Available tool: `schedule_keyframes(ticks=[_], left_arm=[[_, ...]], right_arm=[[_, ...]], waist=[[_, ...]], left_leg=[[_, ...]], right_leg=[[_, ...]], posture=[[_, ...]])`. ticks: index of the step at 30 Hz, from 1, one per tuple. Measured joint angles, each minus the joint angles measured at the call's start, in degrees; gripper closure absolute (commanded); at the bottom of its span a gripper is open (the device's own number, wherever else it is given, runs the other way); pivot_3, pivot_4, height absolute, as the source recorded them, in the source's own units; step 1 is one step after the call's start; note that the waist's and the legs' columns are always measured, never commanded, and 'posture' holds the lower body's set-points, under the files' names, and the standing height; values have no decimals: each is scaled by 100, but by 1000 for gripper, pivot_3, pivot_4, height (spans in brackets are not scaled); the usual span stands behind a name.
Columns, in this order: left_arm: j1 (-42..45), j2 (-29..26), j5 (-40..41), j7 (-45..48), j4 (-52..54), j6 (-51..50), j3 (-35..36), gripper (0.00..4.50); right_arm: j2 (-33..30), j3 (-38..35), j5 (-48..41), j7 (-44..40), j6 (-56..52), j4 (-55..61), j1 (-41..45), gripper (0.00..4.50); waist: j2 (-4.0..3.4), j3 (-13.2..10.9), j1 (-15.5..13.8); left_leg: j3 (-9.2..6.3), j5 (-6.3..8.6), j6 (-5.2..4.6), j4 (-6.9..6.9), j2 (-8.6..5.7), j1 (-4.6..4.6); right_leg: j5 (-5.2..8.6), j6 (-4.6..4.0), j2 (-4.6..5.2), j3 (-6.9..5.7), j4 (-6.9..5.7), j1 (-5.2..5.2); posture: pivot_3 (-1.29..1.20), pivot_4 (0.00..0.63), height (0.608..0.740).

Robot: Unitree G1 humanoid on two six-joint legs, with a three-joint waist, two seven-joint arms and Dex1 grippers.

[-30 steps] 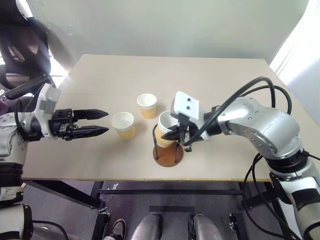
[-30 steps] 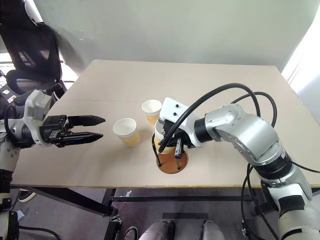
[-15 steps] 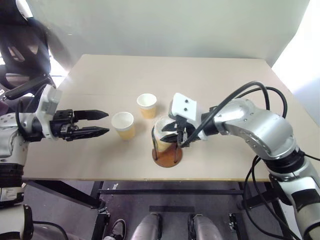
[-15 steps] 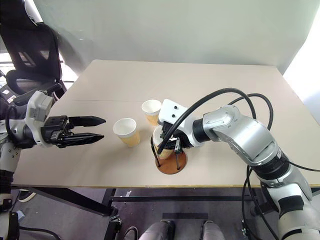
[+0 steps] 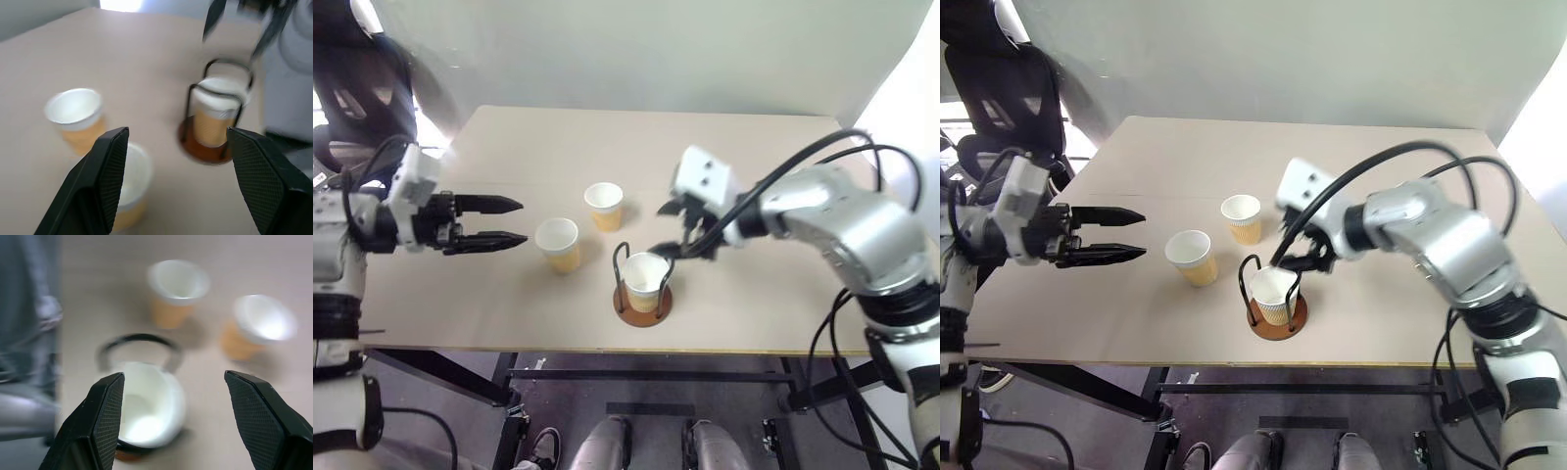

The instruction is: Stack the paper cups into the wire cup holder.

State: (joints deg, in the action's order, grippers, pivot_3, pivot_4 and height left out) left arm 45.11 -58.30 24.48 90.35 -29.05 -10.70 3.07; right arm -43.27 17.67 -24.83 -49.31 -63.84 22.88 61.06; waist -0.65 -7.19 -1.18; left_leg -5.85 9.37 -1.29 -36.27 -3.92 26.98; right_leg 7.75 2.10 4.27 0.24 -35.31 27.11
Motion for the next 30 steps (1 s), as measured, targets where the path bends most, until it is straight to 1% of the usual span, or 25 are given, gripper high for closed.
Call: schedule_keyframes(ticks=[2, 3, 4, 6, 7, 8, 10, 12, 14, 18, 23, 26, 30], left_arm=[[480, -14, -112, 8, -162, 270, -520, 1088], [727, -55, -138, 10, -219, 450, -906, 1088], [850, -88, -163, 11, -258, 582, -1115, 1088], [1222, -107, -253, 13, -533, 935, -1778, 1088], [1314, -114, -266, 14, -687, 1048, -1956, 1088], [1507, -91, -287, 15, -966, 1207, -2262, 1088], [1720, -55, -339, 15, -1283, 1436, -2607, 1088], [1946, 27, -373, 15, -1578, 1686, -2915, 1088], [2075, 115, -421, 17, -1909, 1897, -3094, 1088], [2154, 229, -415, 18, -2258, 2046, -3396, 1088], [2251, 221, -351, 19, -2403, 2072, -3772, 1088], [2256, 221, -305, 20, -2405, 2073, -3881, 1088], [2230, 465, -495, 20, -2742, 2318, -3820, 1088]], right_arm=[[-332, -730, -216, -255, 208, 0, 8, 1172], [-487, -1248, -522, -483, 256, 68, -27, 1172], [-584, -1561, -745, -628, 264, 163, -55, 1172], [-906, -2411, -1474, -1032, 162, 478, -412, 1172], [-968, -2665, -1755, -1150, 92, 586, -543, 1172], [-997, -3063, -2222, -1214, -33, 731, -753, 1172], [-1002, -3455, -2830, -1180, -184, 903, -894, 1172], [-1017, -3828, -3376, -940, -276, 1018, -1000, 1172], [-1082, -4143, -3748, -660, -301, 1166, -1284, 1172], [-1219, -4308, -4159, -143, -267, 1350, -1654, 1172], [-1460, -4317, -4195, 113, -47, 1460, -2041, 1172], [-1556, -4316, -4237, 182, 96, 1470, -2141, 1172], [-1595, -4302, -4374, 366, 277, 1515, -2242, 1172]], waist=[[5, -2, -31], [6, -2, -47], [6, -1, -41], [14, 3, -41], [13, 3, -38], [15, 3, -30], [13, 2, 21], [14, 2, 34], [13, 2, 30], [12, 1, 28], [12, 1, 12], [12, 1, 11], [12, 1, 2]], left_leg=[[-3, -1, -2, 2, 0, 20], [-3, 1, -5, 2, 0, 27], [-1, 5, -7, 6, -2, 27], [0, 16, -10, 4, -3, 26], [2, 21, -4, 0, -3, 27], [4, 19, 1, 0, -3, 29], [11, 12, 12, -1, -2, 30], [11, 1, 3, 2, 5, 26], [9, 7, -10, 0, 5, 18], [7, 14, -26, -7, -2, 20], [2, 5, -39, -29, -11, 23], [1, -2, -42, -35, -14, 23], [-1, -11, -47, -41, -16, 21]], right_leg=[[-2, -3, 0, -3, 15, 9], [-2, -2, 0, -5, 29, 7], [-2, -2, 1, -5, 35, 9], [14, 24, 2, -6, 38, 0], [19, 32, 2, -5, 37, 0], [24, 41, 4, -7, 34, 1], [22, 60, 3, -5, 29, 8], [22, 74, 1, -5, 32, 3], [27, 84, 4, -4, 29, -8], [14, 101, 4, -2, 30, -12], [-1, 104, 6, 1, 31, -22], [1, 117, 7, 3, 33, -28], [9, 139, 6, 4, 33, -33]], posture=[[0, 150, 740], [0, 150, 740], [0, 150, 740], [0, 150, 740], [0, 150, 740], [0, 150, 740], [0, 150, 740], [0, 150, 740], [0, 150, 740], [0, 150, 740], [0, 150, 740], [0, 150, 740], [0, 150, 740]])
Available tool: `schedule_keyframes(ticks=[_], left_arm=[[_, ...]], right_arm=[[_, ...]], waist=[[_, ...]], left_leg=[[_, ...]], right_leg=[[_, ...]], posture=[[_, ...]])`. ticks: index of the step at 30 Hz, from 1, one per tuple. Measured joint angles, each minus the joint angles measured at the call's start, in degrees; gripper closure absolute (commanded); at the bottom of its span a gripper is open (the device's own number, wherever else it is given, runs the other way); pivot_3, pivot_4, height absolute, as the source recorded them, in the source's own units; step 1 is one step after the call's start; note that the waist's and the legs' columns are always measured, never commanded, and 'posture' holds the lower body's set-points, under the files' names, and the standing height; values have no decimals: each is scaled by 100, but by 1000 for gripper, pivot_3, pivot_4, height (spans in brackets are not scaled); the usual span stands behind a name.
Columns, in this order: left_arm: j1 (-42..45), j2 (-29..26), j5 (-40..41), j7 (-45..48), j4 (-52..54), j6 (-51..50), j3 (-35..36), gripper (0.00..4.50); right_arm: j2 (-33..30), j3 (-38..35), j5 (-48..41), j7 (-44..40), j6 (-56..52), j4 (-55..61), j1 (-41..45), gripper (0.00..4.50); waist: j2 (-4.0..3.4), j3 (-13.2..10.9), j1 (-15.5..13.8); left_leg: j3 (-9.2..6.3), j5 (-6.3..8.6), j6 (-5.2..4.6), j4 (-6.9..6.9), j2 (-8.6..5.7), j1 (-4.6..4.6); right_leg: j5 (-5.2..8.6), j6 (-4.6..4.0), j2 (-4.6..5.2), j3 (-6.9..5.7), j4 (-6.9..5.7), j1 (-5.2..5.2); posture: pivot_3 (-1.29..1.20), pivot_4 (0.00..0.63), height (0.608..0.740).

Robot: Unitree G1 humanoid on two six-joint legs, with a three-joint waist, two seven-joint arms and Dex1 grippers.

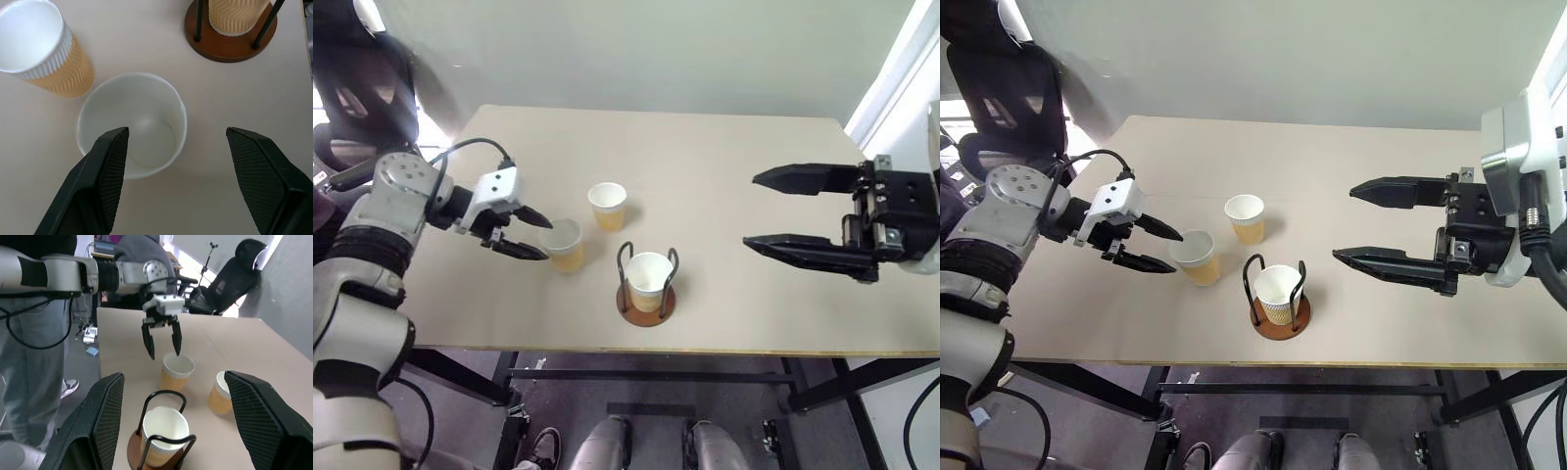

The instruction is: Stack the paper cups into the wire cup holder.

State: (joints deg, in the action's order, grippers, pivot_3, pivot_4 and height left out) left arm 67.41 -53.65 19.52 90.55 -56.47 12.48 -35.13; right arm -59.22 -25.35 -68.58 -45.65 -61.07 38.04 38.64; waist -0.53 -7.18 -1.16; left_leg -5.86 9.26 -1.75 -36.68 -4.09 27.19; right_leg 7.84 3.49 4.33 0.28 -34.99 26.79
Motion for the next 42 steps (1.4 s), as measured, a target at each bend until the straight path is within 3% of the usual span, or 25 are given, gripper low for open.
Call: schedule_keyframes(ticks=[10, 13, 21, 27, 32, 36, 42], left_arm=[[-60, 844, -749, 3, -873, 518, 798, 1088], [-60, 1002, -1001, 3, -981, 638, 1001, 1666], [-60, 1007, -1408, 3, -1117, 833, 1249, 4452], [-45, 1027, -1445, 6, -1119, 862, 1337, 4452], [170, 827, -491, 18, -407, 381, 806, 4452], [738, 94, 1248, 23, 984, -388, 205, 4452], [1703, -44, 3527, 25, 2708, -1054, -337, 4452]], right_arm=[[-277, 66, -230, 187, 308, 37, -169, 1172], [-364, 98, -271, 199, 368, 38, -185, 1135], [-500, 107, -456, 318, 479, 125, -511, 1135], [-495, -239, -432, 557, 651, 343, -1132, 1135], [-489, -1028, -445, 690, 688, 554, -1894, 1135], [-498, -2285, -442, 642, 476, 591, -2763, 1135], [-448, -3970, -775, 518, 200, 661, -3639, 1135]], waist=[[0, 0, -24], [1, 0, -25], [0, 0, -23], [1, 0, -54], [3, -1, -81], [10, -2, -92], [-1, 7, -156]], left_leg=[[1, -5, -9, -8, -5, 10], [2, -6, -14, -8, -5, 11], [3, -7, -16, -8, -6, 12], [2, -7, -19, -19, -8, 17], [-3, -5, -20, -37, -9, 50], [-1, 1, -26, -38, -12, 82], [-1, 27, -37, -39, -15, 78]], right_leg=[[-4, 32, 3, 1, 4, 1], [-6, 40, 3, 1, 6, 1], [-4, 49, 2, 2, 6, 2], [-8, 57, 2, 4, 7, 1], [-23, 66, 3, 4, 13, 15], [-42, 47, 4, 3, 24, 40], [-11, 94, 9, 11, 49, 19]], posture=[[0, 150, 740], [0, 150, 740], [0, 150, 740], [0, 150, 740], [0, 150, 740], [0, 150, 740], [0, 150, 740]])
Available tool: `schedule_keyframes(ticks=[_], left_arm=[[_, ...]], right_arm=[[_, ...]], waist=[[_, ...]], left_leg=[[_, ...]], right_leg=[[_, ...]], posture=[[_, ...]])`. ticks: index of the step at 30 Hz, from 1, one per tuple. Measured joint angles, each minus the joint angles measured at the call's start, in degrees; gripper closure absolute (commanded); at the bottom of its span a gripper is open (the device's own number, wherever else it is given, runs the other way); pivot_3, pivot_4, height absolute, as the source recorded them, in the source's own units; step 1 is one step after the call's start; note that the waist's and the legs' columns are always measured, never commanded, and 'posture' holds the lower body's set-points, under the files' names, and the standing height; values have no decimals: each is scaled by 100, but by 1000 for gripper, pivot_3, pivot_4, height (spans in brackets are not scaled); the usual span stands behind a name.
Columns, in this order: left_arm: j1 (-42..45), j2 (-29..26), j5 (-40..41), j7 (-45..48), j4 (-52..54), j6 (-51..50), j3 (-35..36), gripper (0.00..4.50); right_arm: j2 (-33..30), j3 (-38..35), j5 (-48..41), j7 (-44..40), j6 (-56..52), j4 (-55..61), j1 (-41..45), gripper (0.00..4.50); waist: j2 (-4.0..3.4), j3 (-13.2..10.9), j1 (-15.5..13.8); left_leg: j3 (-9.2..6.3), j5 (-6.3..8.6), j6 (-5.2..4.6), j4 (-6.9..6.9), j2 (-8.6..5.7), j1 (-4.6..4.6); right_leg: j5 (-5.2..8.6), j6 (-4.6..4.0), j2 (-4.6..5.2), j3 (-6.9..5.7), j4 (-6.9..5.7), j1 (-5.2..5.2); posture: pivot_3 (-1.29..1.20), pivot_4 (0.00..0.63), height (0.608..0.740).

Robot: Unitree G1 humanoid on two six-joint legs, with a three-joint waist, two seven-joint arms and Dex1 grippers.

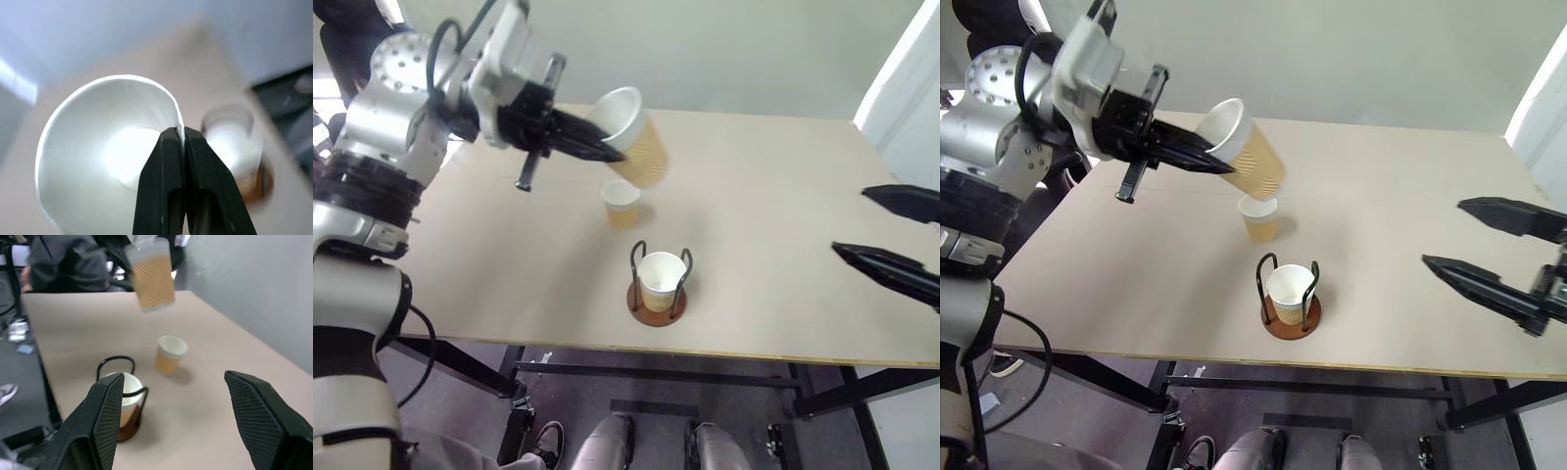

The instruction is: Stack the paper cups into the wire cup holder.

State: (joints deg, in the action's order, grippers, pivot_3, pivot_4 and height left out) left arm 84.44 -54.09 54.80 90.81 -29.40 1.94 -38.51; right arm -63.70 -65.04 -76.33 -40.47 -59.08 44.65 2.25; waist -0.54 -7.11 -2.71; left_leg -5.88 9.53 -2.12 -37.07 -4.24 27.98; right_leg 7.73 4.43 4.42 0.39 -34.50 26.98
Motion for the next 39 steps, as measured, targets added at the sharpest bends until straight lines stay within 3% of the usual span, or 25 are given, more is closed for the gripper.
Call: schedule_keyframes(ticks=[3, 7, 12, 20, 25, 39], left_arm=[[245, 74, 445, 1, 310, 7, -752, 4452], [665, 487, 248, -2, -149, 652, -2108, 4452], [942, 712, 254, -2, -573, 1359, -3018, 4452], [1346, 859, 621, -2, -635, 1860, -3889, 4452], [1628, 787, 765, -2, -564, 2068, -4532, 4452], [1800, 1050, 919, -2, -629, 2411, -5411, 4452]], right_arm=[[-2, -497, -214, 25, -15, 87, -333, 1135], [-9, -747, -524, 289, 41, 329, -590, 1135], [-22, -1030, -914, 790, 175, 604, -952, 1135], [-12, -1584, -1470, 1381, 428, 970, -1663, 1135], [100, -1796, -1652, 1572, 701, 1189, -2133, 1135], [140, -2083, -1799, 1755, 1317, 1327, -2863, 1135]], waist=[[-2, 0, 13], [-2, -2, 20], [3, -7, 30], [3, -7, -8], [-4, -8, -17], [-4, -10, -43]], left_leg=[[3, 4, 1, -2, 3, -8], [6, 3, 1, -10, 8, -7], [14, 6, -4, -15, 9, 2], [24, 45, -38, -30, 7, 11], [26, 108, -54, -99, 8, 8], [28, 124, -64, -124, 8, -8]], right_leg=[[2, 4, 0, 2, -2, -4], [2, 5, 1, 2, -3, -10], [3, 16, 0, 1, 0, -10], [11, 39, 6, -2, 31, -26], [2, 6, 4, -1, 29, -54], [-7, -4, 4, -2, 38, -83]], posture=[[0, 150, 740], [0, 150, 740], [0, 150, 740], [0, 150, 740], [0, 150, 740], [0, 150, 740]])
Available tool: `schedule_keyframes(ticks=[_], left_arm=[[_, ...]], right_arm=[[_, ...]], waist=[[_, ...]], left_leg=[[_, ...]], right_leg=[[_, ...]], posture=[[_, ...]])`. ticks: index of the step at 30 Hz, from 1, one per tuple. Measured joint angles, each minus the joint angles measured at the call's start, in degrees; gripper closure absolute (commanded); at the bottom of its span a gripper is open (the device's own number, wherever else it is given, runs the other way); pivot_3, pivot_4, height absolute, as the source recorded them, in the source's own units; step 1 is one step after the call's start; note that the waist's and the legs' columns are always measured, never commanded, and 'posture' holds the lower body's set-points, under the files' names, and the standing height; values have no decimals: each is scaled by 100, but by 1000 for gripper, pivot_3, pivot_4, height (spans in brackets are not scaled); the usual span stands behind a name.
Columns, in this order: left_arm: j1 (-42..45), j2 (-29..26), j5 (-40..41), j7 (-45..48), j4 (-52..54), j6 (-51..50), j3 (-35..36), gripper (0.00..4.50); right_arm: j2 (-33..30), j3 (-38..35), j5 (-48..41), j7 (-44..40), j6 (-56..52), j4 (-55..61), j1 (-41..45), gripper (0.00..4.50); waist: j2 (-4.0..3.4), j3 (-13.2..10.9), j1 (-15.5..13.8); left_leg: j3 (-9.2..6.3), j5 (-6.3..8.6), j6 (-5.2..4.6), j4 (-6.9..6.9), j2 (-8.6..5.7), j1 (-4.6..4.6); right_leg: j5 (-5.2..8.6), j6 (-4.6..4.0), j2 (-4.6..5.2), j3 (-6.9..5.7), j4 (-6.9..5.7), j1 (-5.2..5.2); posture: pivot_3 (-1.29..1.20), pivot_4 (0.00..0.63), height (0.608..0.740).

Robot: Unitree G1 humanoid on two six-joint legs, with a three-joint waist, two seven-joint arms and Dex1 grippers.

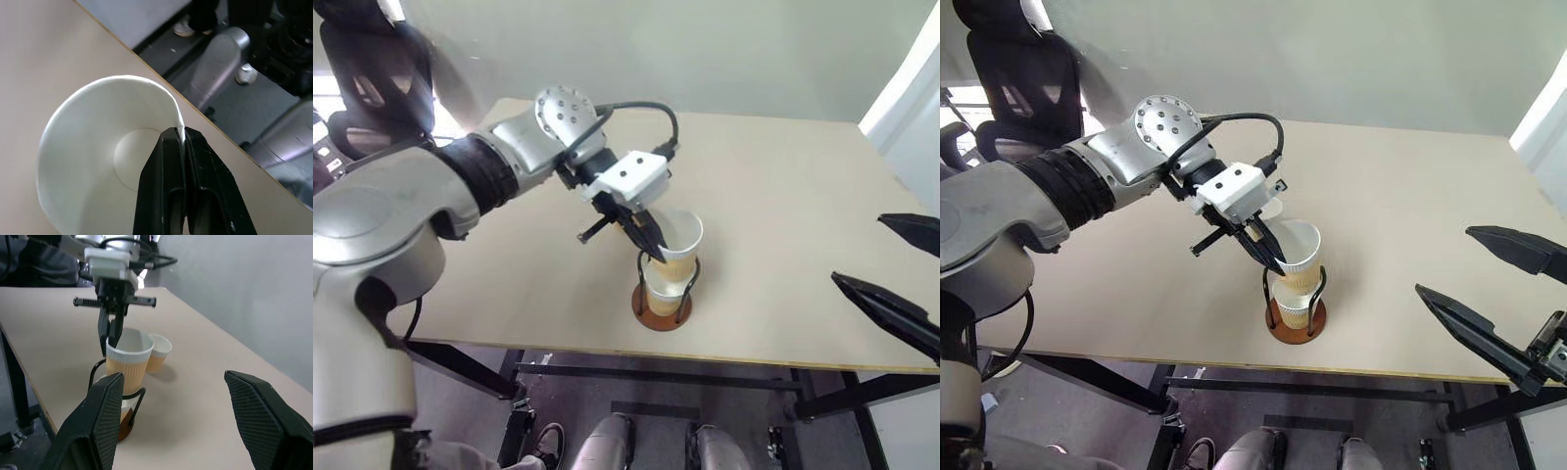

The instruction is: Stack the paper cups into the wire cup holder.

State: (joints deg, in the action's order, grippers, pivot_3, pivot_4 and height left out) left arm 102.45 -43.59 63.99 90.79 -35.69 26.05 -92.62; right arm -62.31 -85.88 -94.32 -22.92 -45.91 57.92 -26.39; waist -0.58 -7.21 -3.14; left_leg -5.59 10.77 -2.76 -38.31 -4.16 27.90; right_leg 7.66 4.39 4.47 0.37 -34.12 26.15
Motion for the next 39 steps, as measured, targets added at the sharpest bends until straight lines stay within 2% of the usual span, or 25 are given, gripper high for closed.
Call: schedule_keyframes(ticks=[13, 25, 28, 37, 39], left_arm=[[7, 211, 61, 0, -101, 203, -445, 4452], [-47, 476, 39, 0, -472, 219, -319, 4452], [-46, 474, 40, 0, -471, 171, -320, 3769], [-47, 430, -79, 1, -486, 229, -341, 745], [-80, 485, -100, 1, -590, 256, -261, 745]], right_arm=[[1, -116, -164, 225, 398, 185, -457, 1135], [62, -120, -341, 150, 541, 224, -837, 1135], [63, -121, -338, 149, 557, 224, -877, 1135], [66, -121, -315, 141, 653, 224, -892, 1135], [62, -120, -302, 140, 666, 223, -889, 1135]], waist=[[0, 0, -1], [0, 0, -4], [1, 0, -4], [1, 0, -4], [1, 0, -4]], left_leg=[[-1, 0, 0, -8, 0, -4], [0, 0, 0, -11, 1, -5], [0, 0, 0, -12, 0, -5], [0, 0, 0, -15, 0, -6], [0, 0, 0, -17, 0, -6]], right_leg=[[0, 0, 0, 0, -4, -12], [0, 0, 0, 0, -7, -13], [0, 0, 0, 0, -8, -14], [0, 0, 0, 0, -11, -14], [1, 1, 0, 0, -12, -16]], posture=[[0, 150, 740], [0, 150, 740], [0, 150, 740], [0, 150, 740], [0, 150, 740]])
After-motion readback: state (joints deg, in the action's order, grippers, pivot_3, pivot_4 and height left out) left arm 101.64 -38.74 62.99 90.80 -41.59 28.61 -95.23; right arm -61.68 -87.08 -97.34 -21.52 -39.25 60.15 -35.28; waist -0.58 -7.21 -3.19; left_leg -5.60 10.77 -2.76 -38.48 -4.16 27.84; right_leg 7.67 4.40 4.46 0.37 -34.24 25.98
